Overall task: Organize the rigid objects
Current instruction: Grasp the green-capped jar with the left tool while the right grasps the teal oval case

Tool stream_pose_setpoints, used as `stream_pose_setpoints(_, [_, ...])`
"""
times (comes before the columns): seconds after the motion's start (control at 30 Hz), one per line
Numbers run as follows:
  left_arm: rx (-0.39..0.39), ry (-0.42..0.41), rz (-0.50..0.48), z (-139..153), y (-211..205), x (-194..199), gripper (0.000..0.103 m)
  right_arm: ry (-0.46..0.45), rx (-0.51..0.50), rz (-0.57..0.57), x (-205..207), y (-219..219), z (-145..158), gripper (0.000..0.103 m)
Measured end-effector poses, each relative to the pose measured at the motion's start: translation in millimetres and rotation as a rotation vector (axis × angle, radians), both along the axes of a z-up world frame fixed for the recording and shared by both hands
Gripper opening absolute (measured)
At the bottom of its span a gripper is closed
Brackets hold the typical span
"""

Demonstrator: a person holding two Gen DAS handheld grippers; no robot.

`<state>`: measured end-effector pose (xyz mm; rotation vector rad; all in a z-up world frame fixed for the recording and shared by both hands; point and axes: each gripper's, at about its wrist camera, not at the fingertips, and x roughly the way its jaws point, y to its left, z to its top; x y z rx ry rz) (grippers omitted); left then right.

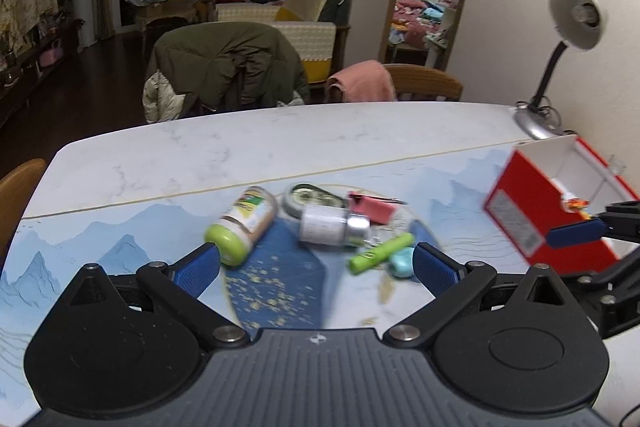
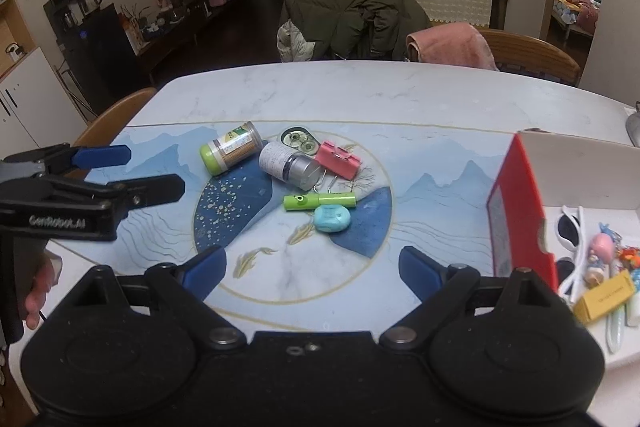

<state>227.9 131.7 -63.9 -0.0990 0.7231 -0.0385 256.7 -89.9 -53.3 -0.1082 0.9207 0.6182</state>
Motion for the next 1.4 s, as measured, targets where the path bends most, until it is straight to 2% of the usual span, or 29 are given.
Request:
stream_pose_setpoints(0.13, [0.033, 0.017, 0.037, -15, 18, 23, 0.103, -0.001, -0.018, -0.009, 11, 10, -13, 0.093])
stream_pose_setpoints(0.27, [0.011, 0.063, 0.051, -32, 36, 48, 0.103, 0.003, -0.046, -0.017, 25, 19, -28, 0.091])
stream_pose_setpoints(0.4, [0.063, 0.071, 0.040, -48, 40, 65, 0.103, 0.022, -0.073, -0.022, 41, 27, -45, 0.088])
stream_pose_setpoints(0.67, [0.103, 0.099, 0.037, -77, 45, 96, 0.103, -0.003, -0.145, 0.038, 54, 53, -70, 0.089])
stream_pose_setpoints(1.17, [0.080, 0.129, 0.034, -105, 50, 117, 0.102, 0.046, -0.160, 0.030, 76, 70, -103, 0.068])
stream_pose_setpoints(1.23, [0.074, 0.125, 0.027, -105, 50, 118, 0.099, 0.034, -0.162, 0.036, 75, 72, -103, 0.066])
stream_pose_setpoints(1.4, [0.092, 0.126, 0.020, -105, 47, 117, 0.074, 0.022, -0.161, 0.036, 76, 73, -102, 0.054])
